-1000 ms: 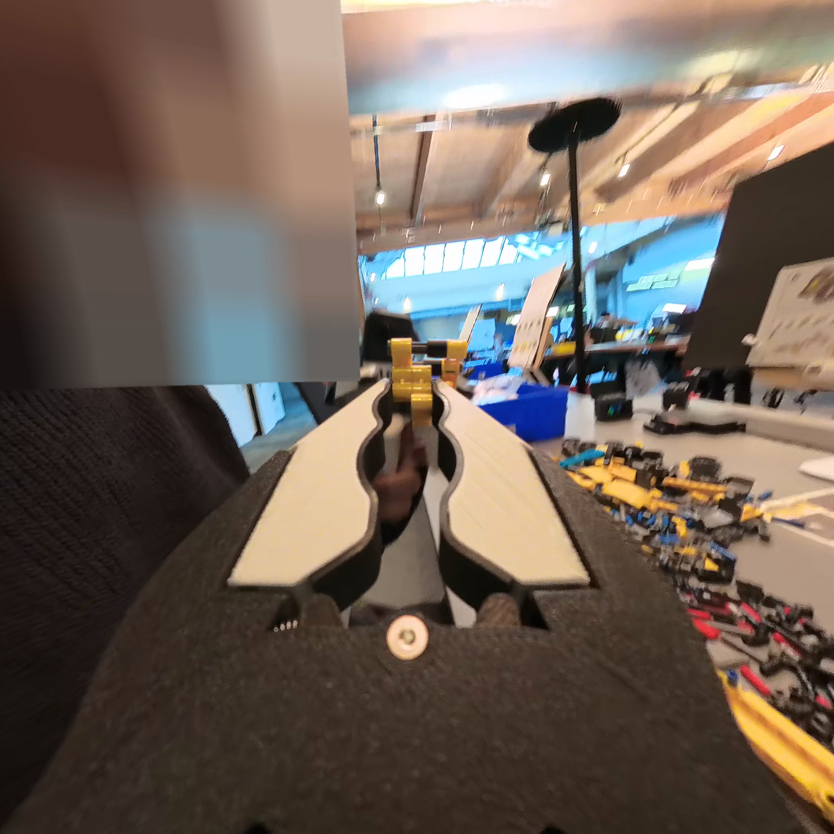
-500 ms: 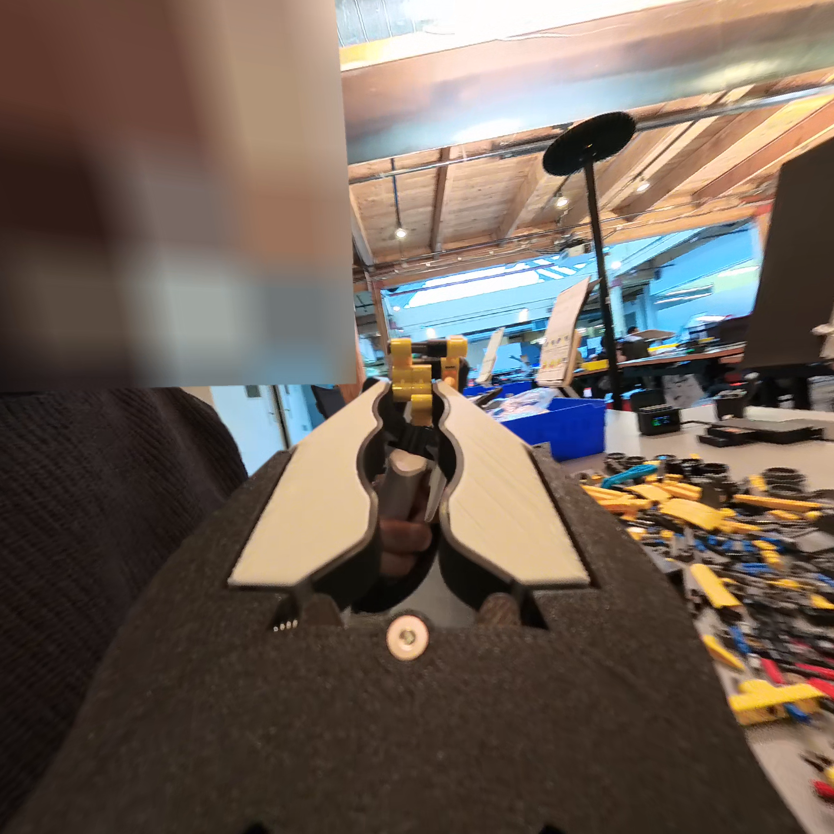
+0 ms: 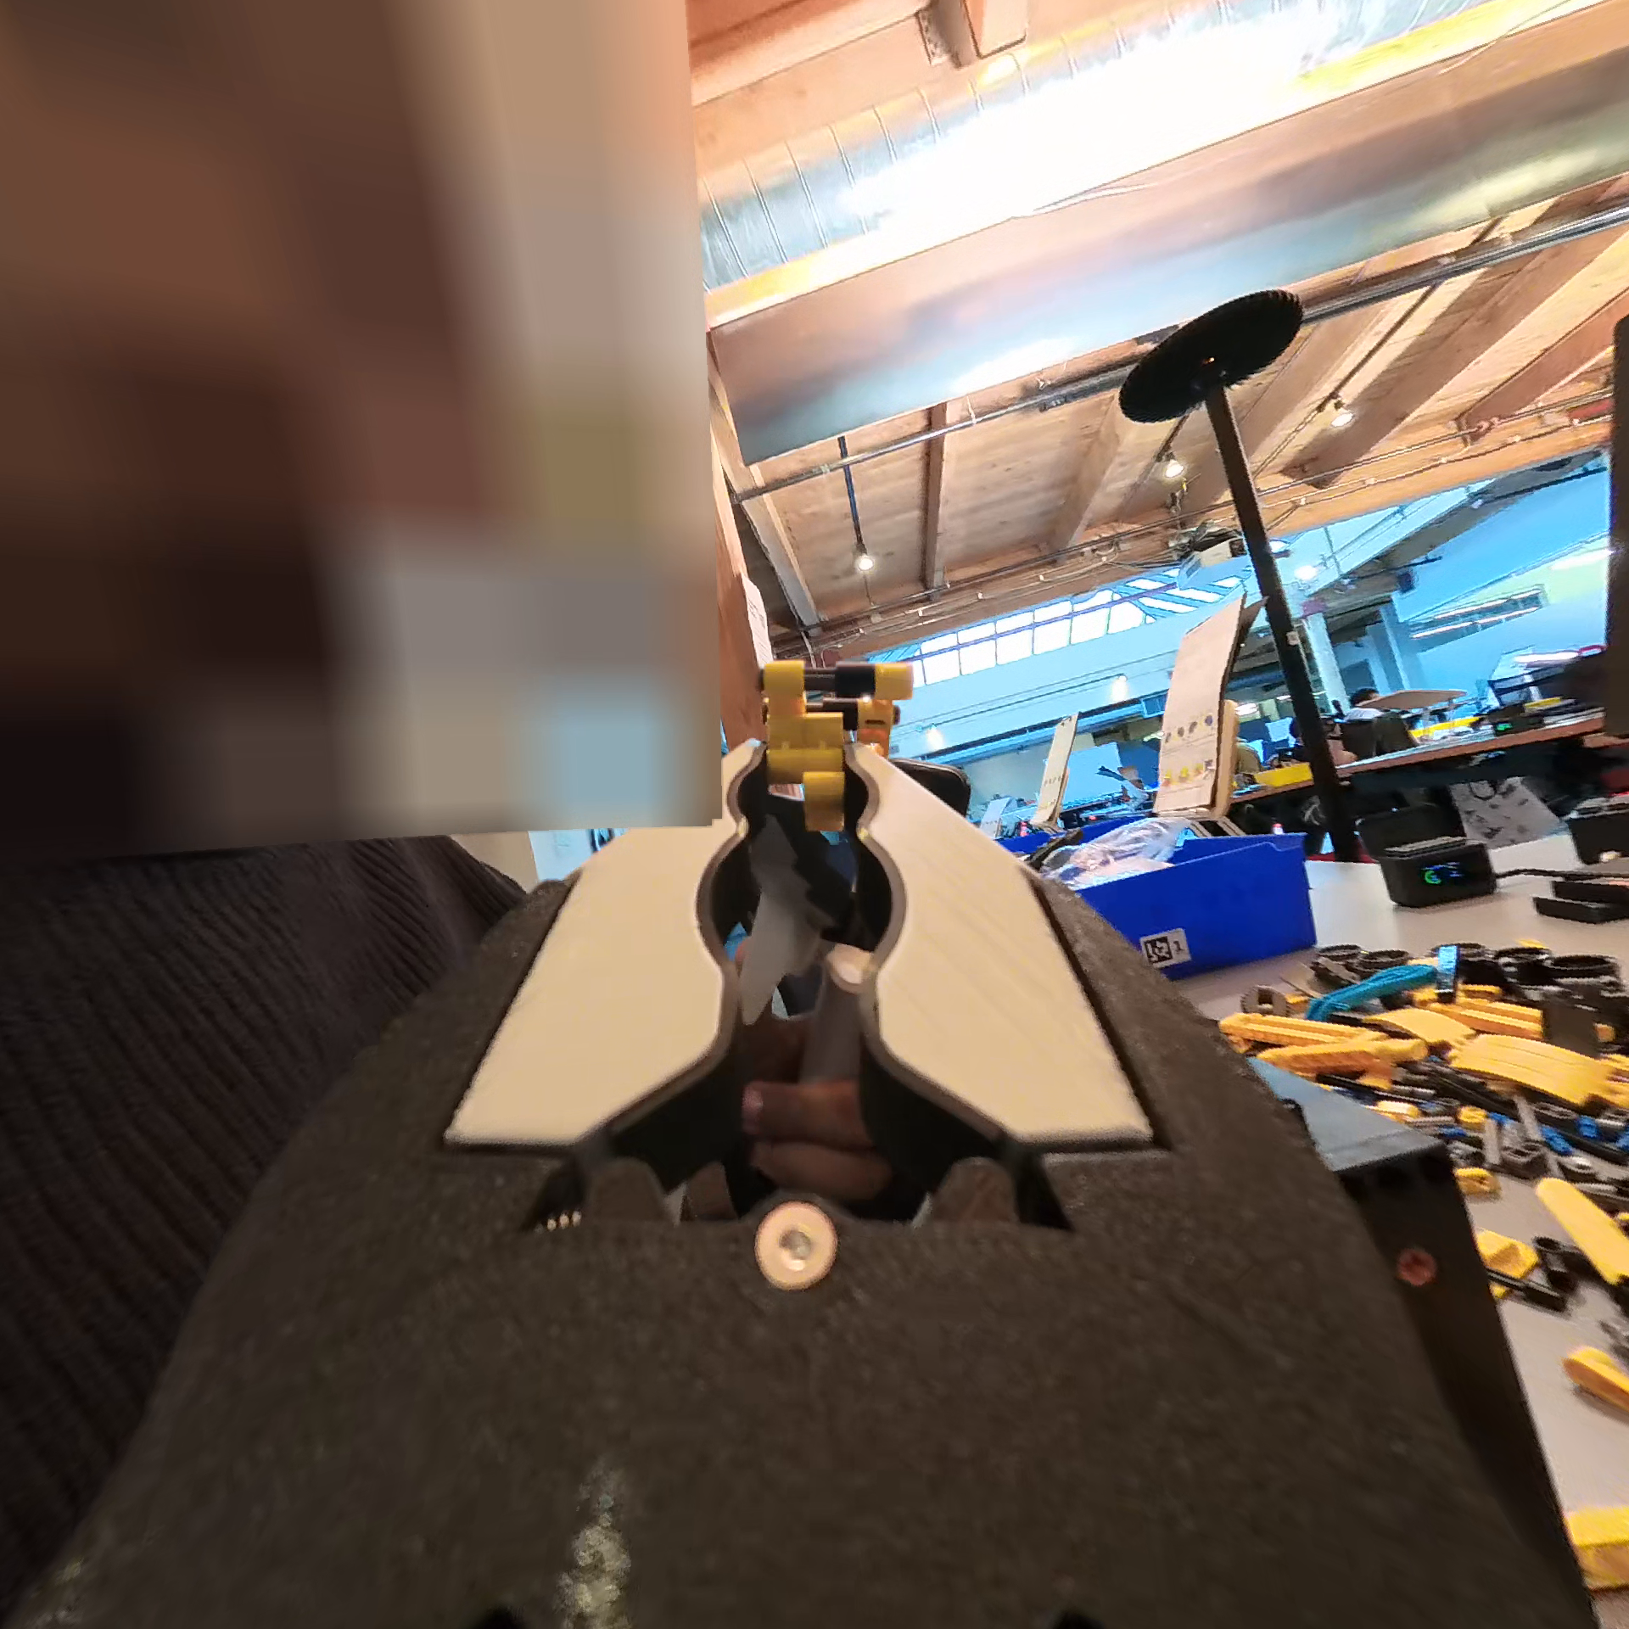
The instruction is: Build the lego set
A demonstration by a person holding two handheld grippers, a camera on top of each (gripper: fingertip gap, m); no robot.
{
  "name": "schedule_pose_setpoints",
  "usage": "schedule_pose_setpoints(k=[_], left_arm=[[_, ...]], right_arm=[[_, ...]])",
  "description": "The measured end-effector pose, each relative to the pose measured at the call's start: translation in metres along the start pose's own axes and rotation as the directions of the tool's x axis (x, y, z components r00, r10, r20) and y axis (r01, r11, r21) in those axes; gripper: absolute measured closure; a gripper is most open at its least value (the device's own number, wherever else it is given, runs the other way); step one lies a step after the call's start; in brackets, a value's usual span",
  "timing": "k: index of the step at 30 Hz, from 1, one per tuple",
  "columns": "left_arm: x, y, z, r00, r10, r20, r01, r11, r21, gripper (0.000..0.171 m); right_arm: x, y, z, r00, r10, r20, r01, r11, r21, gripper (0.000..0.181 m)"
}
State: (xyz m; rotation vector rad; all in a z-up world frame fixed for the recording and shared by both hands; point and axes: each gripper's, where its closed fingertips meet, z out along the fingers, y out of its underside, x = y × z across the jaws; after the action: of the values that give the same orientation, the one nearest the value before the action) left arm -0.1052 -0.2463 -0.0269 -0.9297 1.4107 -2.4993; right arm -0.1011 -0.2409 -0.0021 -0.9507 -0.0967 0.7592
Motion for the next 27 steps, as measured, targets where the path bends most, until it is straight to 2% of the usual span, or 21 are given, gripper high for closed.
schedule_pose_setpoints(k=[4, 10, 13, 16, 21, 27], left_arm=[[-0.003, -0.001, -0.003, 1.000, 0.013, 0.017, -0.012, 1.000, -0.004, 0.140], [-0.023, -0.028, -0.041, 0.970, 0.153, 0.191, -0.157, 0.988, 0.008, 0.140], [-0.039, -0.023, -0.053, 0.931, 0.230, 0.283, -0.218, 0.973, -0.074, 0.139], [-0.055, -0.012, -0.056, 0.898, 0.293, 0.329, -0.249, 0.953, -0.170, 0.138], [-0.072, -0.001, -0.051, 0.881, 0.337, 0.331, -0.259, 0.931, -0.259, 0.136], [-0.085, -0.004, -0.038, 0.896, 0.355, 0.265, -0.270, 0.911, -0.311, 0.134]], right_arm=[[0.000, 0.000, 0.001, 1.000, -0.010, -0.001, 0.010, 1.000, -0.007, 0.166], [0.016, -0.024, -0.018, 0.989, -0.107, -0.106, 0.104, 0.994, -0.031, 0.166], [0.035, -0.029, -0.028, 0.971, -0.142, -0.192, 0.133, 0.989, -0.063, 0.166], [0.047, -0.038, -0.037, 0.962, -0.162, -0.222, 0.153, 0.987, -0.058, 0.166], [0.071, -0.051, -0.045, 0.938, -0.231, -0.259, 0.213, 0.972, -0.095, 0.165], [0.088, -0.053, -0.048, 0.942, -0.256, -0.217, 0.237, 0.965, -0.110, 0.166]])
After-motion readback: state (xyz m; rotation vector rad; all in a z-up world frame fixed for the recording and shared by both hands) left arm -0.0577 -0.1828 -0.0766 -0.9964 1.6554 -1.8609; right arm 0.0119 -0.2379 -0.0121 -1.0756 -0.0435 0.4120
